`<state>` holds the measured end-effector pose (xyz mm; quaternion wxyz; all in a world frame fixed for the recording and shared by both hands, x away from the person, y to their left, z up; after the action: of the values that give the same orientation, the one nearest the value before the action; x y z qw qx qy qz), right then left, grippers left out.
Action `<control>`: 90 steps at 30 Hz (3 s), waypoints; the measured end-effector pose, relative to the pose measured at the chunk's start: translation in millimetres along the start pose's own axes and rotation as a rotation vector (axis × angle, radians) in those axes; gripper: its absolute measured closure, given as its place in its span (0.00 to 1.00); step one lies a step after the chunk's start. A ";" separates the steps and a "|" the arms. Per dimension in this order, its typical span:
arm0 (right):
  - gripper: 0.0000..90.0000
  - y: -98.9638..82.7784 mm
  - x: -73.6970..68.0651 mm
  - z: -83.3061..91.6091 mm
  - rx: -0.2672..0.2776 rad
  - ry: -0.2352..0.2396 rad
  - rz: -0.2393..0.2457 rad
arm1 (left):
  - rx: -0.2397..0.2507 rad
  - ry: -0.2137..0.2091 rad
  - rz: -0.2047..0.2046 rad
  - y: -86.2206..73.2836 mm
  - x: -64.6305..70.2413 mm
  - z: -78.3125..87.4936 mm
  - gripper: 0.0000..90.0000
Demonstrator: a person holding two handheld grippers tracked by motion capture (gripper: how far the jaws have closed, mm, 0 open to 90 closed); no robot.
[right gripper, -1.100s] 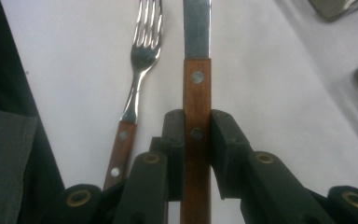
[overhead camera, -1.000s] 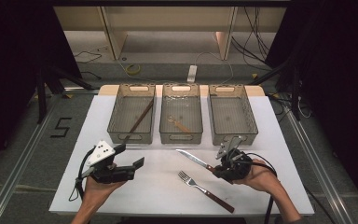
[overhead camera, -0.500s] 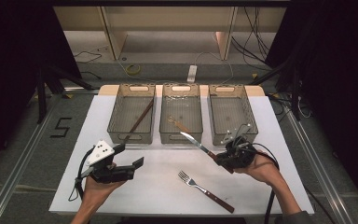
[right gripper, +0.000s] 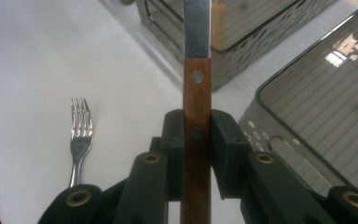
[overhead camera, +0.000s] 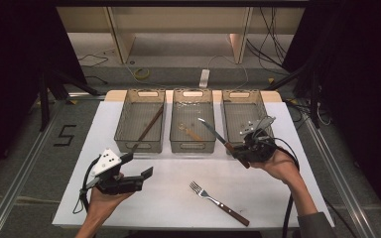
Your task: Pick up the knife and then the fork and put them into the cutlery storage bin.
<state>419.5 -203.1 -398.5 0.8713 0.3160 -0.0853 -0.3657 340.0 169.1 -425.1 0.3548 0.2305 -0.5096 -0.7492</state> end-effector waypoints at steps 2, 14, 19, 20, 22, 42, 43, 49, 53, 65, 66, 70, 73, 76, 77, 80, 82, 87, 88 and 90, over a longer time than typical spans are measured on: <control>0.85 3.4 2.5 0.5 0.005 -0.010 -0.006 | 0.000 -0.001 0.001 0.0 0.0 0.0 0.15; 0.85 19.9 21.6 0.6 0.027 -0.048 -0.079 | 0.001 -0.003 0.000 0.1 0.1 0.0 0.15; 0.85 28.1 31.0 1.2 0.048 -0.078 -0.118 | 0.002 -0.003 0.000 0.1 0.0 0.1 0.15; 0.85 29.2 32.7 1.2 0.050 -0.078 -0.128 | 0.001 -0.004 0.000 0.0 -0.1 0.1 0.15; 0.85 31.4 36.6 0.2 0.055 -0.084 -0.143 | 0.002 -0.003 0.000 0.0 0.0 0.0 0.15; 0.85 41.5 84.0 -19.9 0.059 -0.172 -0.340 | 0.000 -0.006 -0.004 0.0 0.1 0.2 0.15; 0.85 42.2 85.3 -21.3 0.056 -0.176 -0.345 | 0.000 -0.005 -0.004 -0.1 0.0 0.1 0.15; 0.85 43.5 92.5 -28.0 0.045 -0.191 -0.380 | -0.001 -0.007 -0.005 -0.2 0.0 0.2 0.15; 0.85 41.7 98.0 -32.4 0.028 -0.202 -0.411 | -0.001 -0.007 -0.005 -0.1 0.2 0.2 0.15; 0.85 38.0 108.1 -38.6 0.002 -0.243 -0.461 | -0.001 -0.007 -0.005 -0.1 0.0 0.2 0.15; 0.85 38.0 108.4 -38.8 0.001 -0.240 -0.467 | -0.001 -0.007 -0.004 -0.1 0.1 0.1 0.15; 0.85 37.1 109.4 -41.0 -0.008 -0.245 -0.474 | -0.001 -0.007 -0.004 -0.1 0.3 0.0 0.15; 0.78 36.0 110.9 -43.1 -0.017 -0.229 -0.485 | -0.001 -0.008 -0.004 -0.1 0.1 0.2 0.15; 0.65 37.4 109.1 -42.7 -0.005 -0.186 -0.491 | 0.000 -0.007 -0.004 -0.2 0.0 0.3 0.15; 0.63 38.2 107.8 -42.1 -0.006 -0.188 -0.488 | 0.001 -0.006 -0.001 -0.1 0.1 0.0 0.15; 0.60 39.3 102.7 -39.3 0.004 -0.175 -0.463 | 0.000 -0.007 -0.004 -0.1 0.2 0.3 0.15; 0.56 39.2 98.4 -36.9 0.001 -0.169 -0.443 | -0.001 -0.007 -0.004 -0.1 0.1 0.3 0.15; 0.48 38.5 83.0 -28.8 0.003 -0.151 -0.382 | -0.001 -0.006 -0.004 -0.2 0.2 0.1 0.15; 0.47 38.3 79.7 -26.9 0.002 -0.151 -0.368 | -0.001 -0.006 -0.003 -0.1 0.3 0.1 0.15; 0.45 37.8 73.3 -23.1 0.012 -0.149 -0.347 | -0.001 -0.006 -0.004 -0.1 0.3 0.1 0.15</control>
<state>502.9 -222.3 -399.5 0.7844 0.3034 -0.0961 -0.5324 339.8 168.9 -425.1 0.3520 0.2292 -0.5096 -0.7509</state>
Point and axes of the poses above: each handheld gripper's, and its own axes: z roughly backward along the jaws, y roughly out of its top, x roughly to its right, the point moved 3 cm from there along -z, roughly forward along the jaws, and after that the axes turned 7 degrees about -z, right-handed, at the moved point
